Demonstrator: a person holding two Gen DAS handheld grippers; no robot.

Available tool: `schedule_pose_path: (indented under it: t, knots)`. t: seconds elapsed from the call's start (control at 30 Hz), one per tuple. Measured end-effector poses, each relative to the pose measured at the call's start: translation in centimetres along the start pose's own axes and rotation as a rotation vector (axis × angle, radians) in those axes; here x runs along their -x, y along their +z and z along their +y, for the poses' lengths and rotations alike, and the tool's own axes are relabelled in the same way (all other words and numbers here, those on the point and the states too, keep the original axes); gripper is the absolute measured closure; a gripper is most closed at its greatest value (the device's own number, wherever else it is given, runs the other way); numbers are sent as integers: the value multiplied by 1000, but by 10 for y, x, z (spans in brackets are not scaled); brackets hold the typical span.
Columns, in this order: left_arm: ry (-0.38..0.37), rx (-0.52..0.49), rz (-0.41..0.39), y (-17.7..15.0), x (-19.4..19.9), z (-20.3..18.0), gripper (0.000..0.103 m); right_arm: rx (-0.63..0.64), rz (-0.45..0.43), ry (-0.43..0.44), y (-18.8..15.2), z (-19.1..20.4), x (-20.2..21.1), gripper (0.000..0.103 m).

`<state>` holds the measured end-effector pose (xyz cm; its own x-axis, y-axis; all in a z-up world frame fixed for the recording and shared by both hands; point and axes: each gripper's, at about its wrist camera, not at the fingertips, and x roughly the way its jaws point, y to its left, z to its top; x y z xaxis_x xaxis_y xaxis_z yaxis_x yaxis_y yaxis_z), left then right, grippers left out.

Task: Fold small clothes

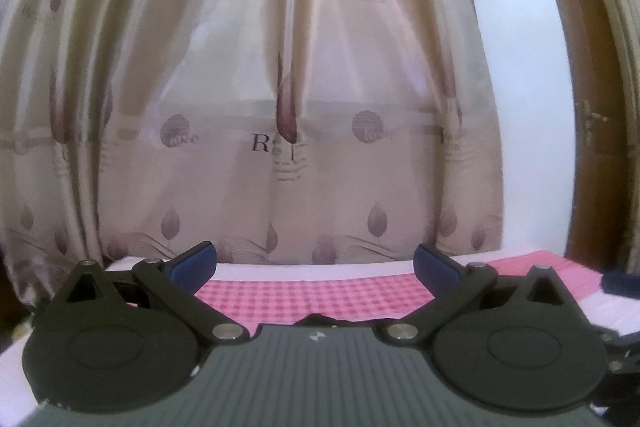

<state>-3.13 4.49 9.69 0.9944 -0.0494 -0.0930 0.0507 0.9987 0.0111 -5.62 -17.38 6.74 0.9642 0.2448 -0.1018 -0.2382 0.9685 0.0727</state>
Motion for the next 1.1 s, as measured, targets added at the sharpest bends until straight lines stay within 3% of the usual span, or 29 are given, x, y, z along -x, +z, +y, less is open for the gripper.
schedule_pose_path:
  t: [0.43,0.67,0.93,1.1]
  knots:
    - [-17,-29,-1,0,4,-4,0,-8,18,-13,-2,0,2,0]
    - [-15,-3,59,-8,-5,1,0,-6,31,-30,-5,1,0,0]
    - [7,13,105,-27,-13,5,0,17,80,-138,-19,9,-8,0]
    - [28,9,127,-37,-16,6,0,22,108,-135,-24,10,-11,0]
